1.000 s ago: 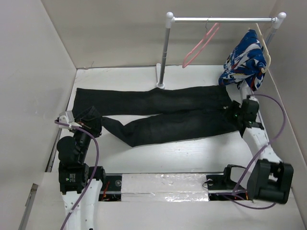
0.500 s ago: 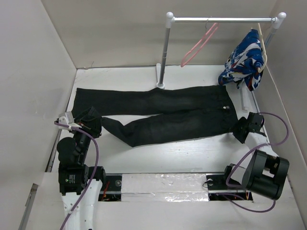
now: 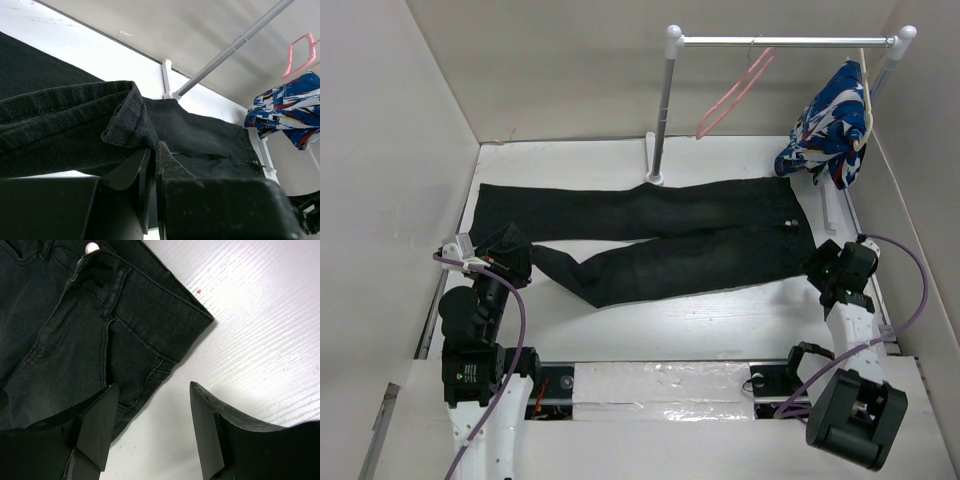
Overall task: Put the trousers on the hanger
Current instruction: Fold the trousers at the center of the board.
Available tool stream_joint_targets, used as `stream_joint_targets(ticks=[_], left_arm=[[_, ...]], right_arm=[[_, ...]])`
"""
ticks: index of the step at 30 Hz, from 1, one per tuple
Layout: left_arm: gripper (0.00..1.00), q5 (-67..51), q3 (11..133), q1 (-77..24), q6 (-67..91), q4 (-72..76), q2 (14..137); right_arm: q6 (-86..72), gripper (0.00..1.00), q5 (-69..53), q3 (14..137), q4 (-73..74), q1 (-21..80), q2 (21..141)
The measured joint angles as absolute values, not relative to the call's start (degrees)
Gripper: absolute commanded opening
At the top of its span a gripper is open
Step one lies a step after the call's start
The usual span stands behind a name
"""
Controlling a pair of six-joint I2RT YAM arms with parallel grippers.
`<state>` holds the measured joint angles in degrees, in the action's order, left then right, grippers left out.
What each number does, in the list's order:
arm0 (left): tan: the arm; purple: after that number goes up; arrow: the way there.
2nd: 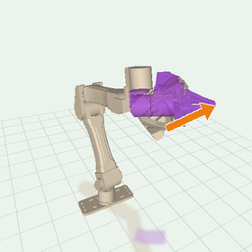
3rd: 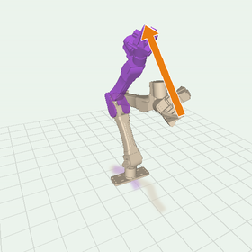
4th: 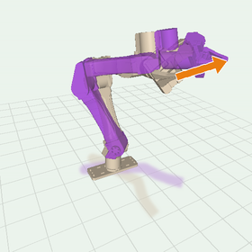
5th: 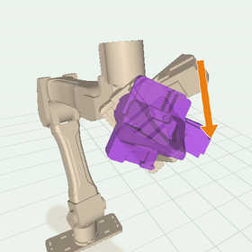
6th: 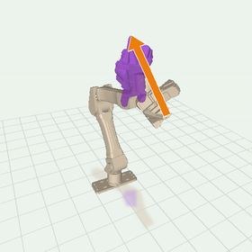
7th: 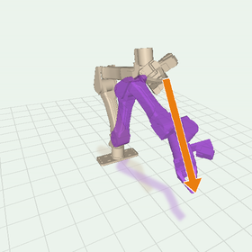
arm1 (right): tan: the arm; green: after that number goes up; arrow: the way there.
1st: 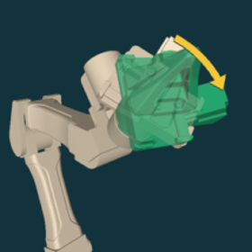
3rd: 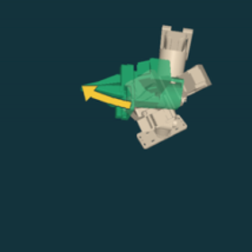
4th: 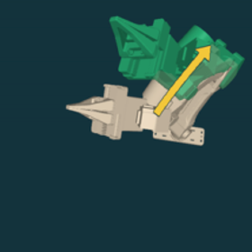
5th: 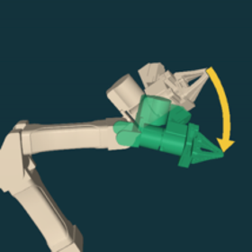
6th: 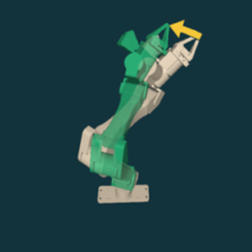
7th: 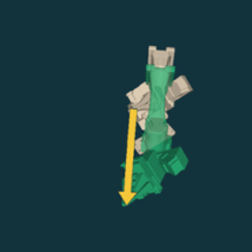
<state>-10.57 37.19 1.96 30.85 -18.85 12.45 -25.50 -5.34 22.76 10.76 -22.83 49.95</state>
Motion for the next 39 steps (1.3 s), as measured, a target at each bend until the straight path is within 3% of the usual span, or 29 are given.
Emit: stream_joint_targets(ticks=[5,7,11,14,18,27,33,39], left_arm=[[0.00,-10.6,37.2,2.0,30.9,-18.9,12.4],[0.00,-10.5,37.2,2.0,30.9,-18.9,12.5],[0.00,-10.5,37.2,2.0,30.9,-18.9,12.5],[0.00,-10.5,37.2,2.0,30.9,-18.9,12.5],[0.00,-10.5,37.2,2.0,30.9,-18.9,12.6],[0.00,-4.4,40.3,2.0,30.9,-21.6,15.9],[0.00,6.6,44.8,2.0,31.2,-23.6,17.2],[0.00,16.6,43.7,2.0,34.2,-24.1,17.4]], right_arm=[[-25.5,0.60,-5.7,23.0,7.8,-22.8,57.5],[-25.6,0.51,-6.2,23.7,6.5,-22.8,64.3],[-25.7,0.16,-8.0,27.2,2.2,-22.9,72.7],[-26.1,0.09,-8.4,26.9,0.8,-23.0,73.3],[-26.7,0.06,-7.4,24.5,4.3,-22.9,65.1],[-28.5,0.09,-5.5,26.8,23.6,-22.9,30.6],[-27.8,0.10,-2.5,37.1,38.0,-22.9,24.9],[-26.6,0.10,-0.4,42.8,43.6,-22.9,23.4]])
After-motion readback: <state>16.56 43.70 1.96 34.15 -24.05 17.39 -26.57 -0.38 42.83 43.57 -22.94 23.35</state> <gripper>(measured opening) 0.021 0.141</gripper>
